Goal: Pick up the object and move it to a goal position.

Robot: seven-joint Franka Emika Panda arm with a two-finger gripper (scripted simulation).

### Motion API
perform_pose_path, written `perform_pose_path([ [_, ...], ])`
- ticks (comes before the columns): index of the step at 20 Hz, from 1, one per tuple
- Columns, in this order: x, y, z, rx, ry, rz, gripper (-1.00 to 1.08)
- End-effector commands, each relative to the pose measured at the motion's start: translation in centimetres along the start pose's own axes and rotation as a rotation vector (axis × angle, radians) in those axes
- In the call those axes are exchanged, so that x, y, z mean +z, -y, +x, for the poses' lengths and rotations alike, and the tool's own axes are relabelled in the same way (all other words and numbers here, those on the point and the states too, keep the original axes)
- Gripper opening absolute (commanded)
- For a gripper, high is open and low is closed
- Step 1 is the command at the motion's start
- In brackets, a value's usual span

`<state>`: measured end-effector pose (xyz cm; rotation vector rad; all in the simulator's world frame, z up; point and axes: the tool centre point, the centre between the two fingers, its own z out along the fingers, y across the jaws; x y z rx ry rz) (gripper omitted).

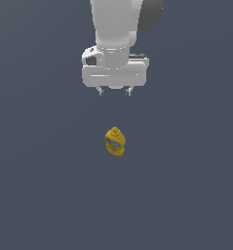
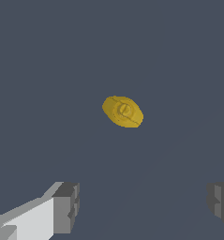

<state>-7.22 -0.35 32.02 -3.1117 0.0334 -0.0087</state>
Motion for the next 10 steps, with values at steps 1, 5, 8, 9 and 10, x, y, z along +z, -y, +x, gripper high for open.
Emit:
perform_pose_path([
  [1, 0.0, 0.0, 0.0, 0.0, 0.0, 0.0, 1.0],
  [5, 0.1, -0.7, -0.2, -0.004, 0.009, -0.008, 1.0],
  [8, 0.2, -1.6, -0.6, -0.011, 0.023, -0.019, 1.0],
  [9, 0.3, -1.8, -0.6, -0.012, 0.025, -0.021, 1.0],
  [10, 0.3, -1.9, -0.6, -0.013, 0.026, -0.021, 1.0],
])
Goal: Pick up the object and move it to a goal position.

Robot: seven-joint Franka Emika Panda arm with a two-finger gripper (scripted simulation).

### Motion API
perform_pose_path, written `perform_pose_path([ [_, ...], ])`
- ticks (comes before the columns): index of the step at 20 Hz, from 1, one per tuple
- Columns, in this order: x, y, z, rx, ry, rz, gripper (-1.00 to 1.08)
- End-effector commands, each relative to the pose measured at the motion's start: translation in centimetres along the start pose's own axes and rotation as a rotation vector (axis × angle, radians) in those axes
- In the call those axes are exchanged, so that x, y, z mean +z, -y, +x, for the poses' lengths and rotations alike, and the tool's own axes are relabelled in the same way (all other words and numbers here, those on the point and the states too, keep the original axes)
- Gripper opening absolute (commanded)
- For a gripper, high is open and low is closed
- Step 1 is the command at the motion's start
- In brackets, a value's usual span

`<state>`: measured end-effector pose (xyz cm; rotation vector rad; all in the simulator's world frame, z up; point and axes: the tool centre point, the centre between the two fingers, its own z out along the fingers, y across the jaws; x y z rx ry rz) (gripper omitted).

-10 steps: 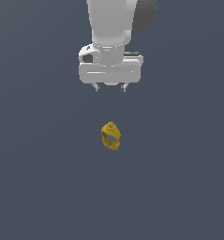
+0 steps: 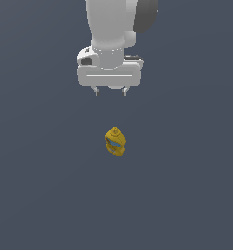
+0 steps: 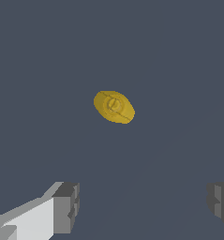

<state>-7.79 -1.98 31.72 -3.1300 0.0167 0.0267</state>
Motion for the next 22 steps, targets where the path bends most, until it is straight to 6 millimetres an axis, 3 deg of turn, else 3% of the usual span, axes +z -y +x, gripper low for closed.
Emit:
perform_pose_path([
  [1, 0.0, -0.2, -0.1, -0.003, 0.004, -0.003, 1.0],
  [11, 0.3, -0.1, 0.2, -0.036, 0.002, -0.004, 1.0],
  [22, 2.0, 0.1, 1.7, -0.22, 0.0, -0.011, 1.0],
])
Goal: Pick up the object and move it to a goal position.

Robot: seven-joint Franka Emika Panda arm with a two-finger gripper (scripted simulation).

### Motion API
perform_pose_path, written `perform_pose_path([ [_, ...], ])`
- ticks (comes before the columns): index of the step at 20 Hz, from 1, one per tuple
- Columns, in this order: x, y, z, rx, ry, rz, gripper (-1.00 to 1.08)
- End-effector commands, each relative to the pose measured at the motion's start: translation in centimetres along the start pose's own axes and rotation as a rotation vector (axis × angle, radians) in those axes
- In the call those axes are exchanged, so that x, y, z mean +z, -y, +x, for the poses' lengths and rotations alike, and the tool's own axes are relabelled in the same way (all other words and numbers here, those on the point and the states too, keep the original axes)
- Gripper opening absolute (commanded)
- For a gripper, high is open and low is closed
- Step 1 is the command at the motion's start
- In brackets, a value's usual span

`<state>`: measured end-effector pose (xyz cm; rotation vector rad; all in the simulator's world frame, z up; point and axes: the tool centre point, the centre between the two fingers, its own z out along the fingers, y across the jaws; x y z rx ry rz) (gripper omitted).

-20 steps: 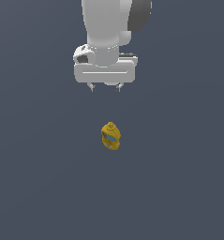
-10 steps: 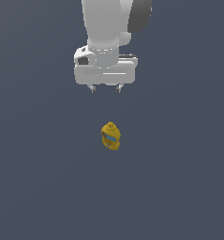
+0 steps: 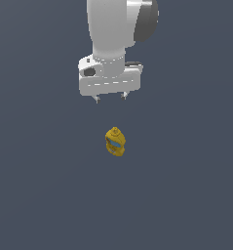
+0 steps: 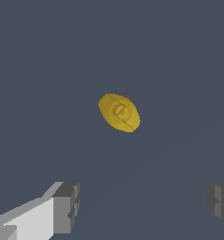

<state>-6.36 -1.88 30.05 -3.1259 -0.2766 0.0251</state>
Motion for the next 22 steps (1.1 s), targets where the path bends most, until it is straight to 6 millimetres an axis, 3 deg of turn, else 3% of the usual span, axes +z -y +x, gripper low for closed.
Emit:
perform_pose_path([
  [1, 0.5, 0.0, 0.5, -0.058, 0.0, -0.002, 1.0],
  [22, 6.0, 0.3, 4.7, -0.619, -0.008, -0.011, 1.0],
])
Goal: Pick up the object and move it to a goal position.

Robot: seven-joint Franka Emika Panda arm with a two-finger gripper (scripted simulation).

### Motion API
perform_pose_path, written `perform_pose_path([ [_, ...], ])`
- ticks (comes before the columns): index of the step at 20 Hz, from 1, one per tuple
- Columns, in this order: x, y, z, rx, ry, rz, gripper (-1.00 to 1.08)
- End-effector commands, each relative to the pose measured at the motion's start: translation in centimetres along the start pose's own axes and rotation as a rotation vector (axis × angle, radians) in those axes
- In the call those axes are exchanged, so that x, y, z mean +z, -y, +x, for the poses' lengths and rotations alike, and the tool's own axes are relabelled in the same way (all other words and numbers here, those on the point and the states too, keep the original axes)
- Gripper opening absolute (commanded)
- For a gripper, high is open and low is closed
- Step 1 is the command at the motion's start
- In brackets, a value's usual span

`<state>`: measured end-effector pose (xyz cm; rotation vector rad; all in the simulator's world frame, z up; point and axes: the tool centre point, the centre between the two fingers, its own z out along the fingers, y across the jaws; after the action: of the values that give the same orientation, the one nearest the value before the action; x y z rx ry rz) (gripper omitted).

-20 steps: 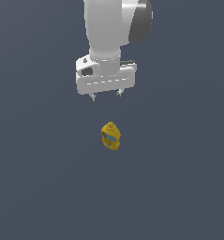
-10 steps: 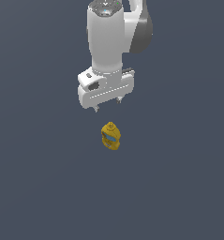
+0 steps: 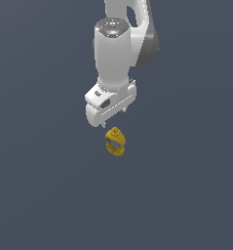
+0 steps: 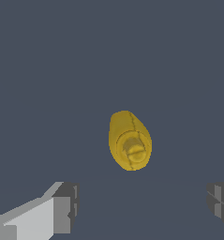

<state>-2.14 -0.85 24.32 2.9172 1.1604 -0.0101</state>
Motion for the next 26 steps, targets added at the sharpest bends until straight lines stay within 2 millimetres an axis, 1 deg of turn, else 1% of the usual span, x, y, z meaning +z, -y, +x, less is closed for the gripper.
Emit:
perform_pose_path([
  [1, 0.6, -0.2, 0.4, -0.06, -0.002, -0.001, 1.0],
  [10, 2.0, -0.5, 1.2, -0.19, -0.006, -0.001, 1.0],
  [20, 2.5, -0.6, 1.3, -0.211, -0.006, -0.001, 1.0],
  [23, 3.4, -0.6, 1.3, -0.212, -0.006, -0.001, 1.0],
  [26, 4.9, -0.5, 1.3, -0.214, -0.007, -0.001, 1.0],
])
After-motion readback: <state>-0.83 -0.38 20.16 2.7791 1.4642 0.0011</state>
